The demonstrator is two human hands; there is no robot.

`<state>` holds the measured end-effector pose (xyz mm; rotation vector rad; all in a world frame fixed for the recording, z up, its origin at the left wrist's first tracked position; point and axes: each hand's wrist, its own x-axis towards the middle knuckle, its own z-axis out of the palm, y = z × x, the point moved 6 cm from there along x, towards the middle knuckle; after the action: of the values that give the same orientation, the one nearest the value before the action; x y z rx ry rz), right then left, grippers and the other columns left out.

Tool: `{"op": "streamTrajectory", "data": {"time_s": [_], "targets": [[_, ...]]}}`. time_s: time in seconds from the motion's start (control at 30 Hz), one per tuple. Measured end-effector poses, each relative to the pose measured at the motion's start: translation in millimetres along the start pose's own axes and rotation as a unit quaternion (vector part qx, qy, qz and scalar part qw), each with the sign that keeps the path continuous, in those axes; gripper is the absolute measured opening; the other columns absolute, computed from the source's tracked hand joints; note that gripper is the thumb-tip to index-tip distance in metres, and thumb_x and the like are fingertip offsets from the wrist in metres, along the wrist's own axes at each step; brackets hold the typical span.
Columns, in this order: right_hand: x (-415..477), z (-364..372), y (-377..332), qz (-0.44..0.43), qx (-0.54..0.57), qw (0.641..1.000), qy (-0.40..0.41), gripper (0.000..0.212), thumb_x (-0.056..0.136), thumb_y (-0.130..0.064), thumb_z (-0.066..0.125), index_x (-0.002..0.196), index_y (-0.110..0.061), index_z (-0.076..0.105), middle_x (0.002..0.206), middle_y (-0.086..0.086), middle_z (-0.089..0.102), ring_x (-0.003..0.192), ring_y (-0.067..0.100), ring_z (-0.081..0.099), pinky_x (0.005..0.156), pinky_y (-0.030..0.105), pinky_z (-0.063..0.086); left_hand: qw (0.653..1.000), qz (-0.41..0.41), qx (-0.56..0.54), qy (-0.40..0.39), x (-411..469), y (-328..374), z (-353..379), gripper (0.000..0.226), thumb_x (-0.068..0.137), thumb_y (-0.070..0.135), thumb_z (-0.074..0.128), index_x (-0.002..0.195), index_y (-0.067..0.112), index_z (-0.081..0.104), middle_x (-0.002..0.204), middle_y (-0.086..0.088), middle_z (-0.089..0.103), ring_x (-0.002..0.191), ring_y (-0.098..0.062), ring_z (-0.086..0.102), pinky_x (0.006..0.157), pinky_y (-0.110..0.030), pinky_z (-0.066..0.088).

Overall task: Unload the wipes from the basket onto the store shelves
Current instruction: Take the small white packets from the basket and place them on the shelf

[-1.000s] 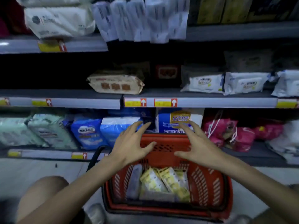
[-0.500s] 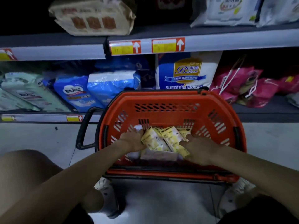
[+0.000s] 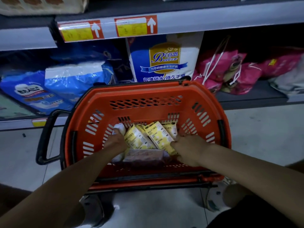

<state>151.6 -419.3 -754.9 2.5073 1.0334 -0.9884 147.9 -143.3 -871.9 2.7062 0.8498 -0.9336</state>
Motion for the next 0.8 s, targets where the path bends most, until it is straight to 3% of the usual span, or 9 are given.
{"op": "streamTrajectory", "data": {"time_s": [0.17,0.27,0.4,0.5,0.57,0.63,0.7,0.8], "targets": [[-1,-1,1,-0.008,-0.001,1.0,0.0,0.043,0.101,-0.032,0.055,0.141,-0.017,0.049,0.139,0.013,0.051,0.123,0.036,0.056,0.093,0.044,0.052,1.0,0.017,-0.003,0.004,0,-4,1,0.094,0.09,0.014,0.064,0.16,0.016,0.002,0.128,-0.026,0.06,0.108,-0.039,0.066,0.073,-0.039,0.049],[-1,-1,1,-0.008,0.001,1.0,-0.001,0.044,0.101,-0.033,0.056,0.141,-0.017,0.049,0.139,0.013,0.052,0.123,0.035,0.057,0.092,0.043,0.052,1.0,0.026,0.001,0.009,-1,-7,-1,0.097,0.088,0.018,0.068,0.16,0.017,0.002,0.122,-0.02,0.064,0.096,-0.031,0.064,0.072,-0.039,0.049],[-6,-7,-1,-0.004,0.001,1.0,0.002,0.044,0.101,-0.032,0.055,0.141,-0.016,0.048,0.139,0.013,0.052,0.123,0.034,0.056,0.09,0.041,0.05,0.999,0.033,0.032,0.01,-9,-9,-17,0.105,0.089,0.032,0.072,0.164,0.012,0.0,0.13,-0.017,0.064,0.117,-0.034,0.065,0.092,-0.041,0.054],[-11,-17,-3,-0.004,-0.001,1.0,0.01,0.047,0.102,-0.035,0.054,0.144,-0.015,0.046,0.138,0.014,0.052,0.124,0.034,0.055,0.092,0.041,0.049,0.998,0.034,0.048,0.017,-19,-12,-38,0.099,0.09,0.037,0.067,0.163,0.002,0.01,0.135,-0.015,0.063,0.121,-0.032,0.064,0.09,-0.036,0.054],[-13,-24,-4,-0.003,-0.005,1.0,0.023,0.049,0.102,-0.037,0.055,0.144,-0.015,0.046,0.138,0.014,0.052,0.124,0.035,0.055,0.092,0.042,0.05,0.997,0.042,0.049,0.039,-30,-16,-55,0.076,0.088,0.034,0.066,0.151,0.003,0.039,0.121,-0.01,0.067,0.108,-0.027,0.068,0.084,-0.033,0.058],[-16,-33,-5,0.001,-0.009,0.999,0.036,0.05,0.101,-0.039,0.056,0.144,-0.015,0.046,0.138,0.013,0.052,0.124,0.035,0.055,0.092,0.042,0.049,0.998,0.053,0.019,0.042,-43,-21,-77,0.045,0.089,0.029,0.067,0.127,0.007,0.059,0.102,-0.004,0.066,0.093,-0.021,0.067,0.074,-0.031,0.054],[-19,-43,-7,0.01,-0.004,0.998,0.057,0.052,0.1,-0.039,0.056,0.145,-0.016,0.046,0.137,0.012,0.053,0.124,0.035,0.055,0.091,0.04,0.049,0.997,0.059,-0.045,0.034,-54,-26,-99,0.022,0.088,0.025,0.071,0.102,0.009,0.065,0.088,-0.002,0.066,0.083,-0.019,0.066,0.07,-0.031,0.053],[-24,-62,-9,0.016,0.056,0.992,0.115,0.052,0.1,-0.041,0.057,0.146,-0.018,0.046,0.135,0.008,0.055,0.122,0.032,0.058,0.091,0.042,0.054,0.972,0.069,-0.223,0.013,-67,-35,-127,0.022,0.08,0.018,0.084,0.084,0.002,0.069,0.088,-0.014,0.075,0.079,-0.026,0.071,0.073,-0.038,0.059]]}}
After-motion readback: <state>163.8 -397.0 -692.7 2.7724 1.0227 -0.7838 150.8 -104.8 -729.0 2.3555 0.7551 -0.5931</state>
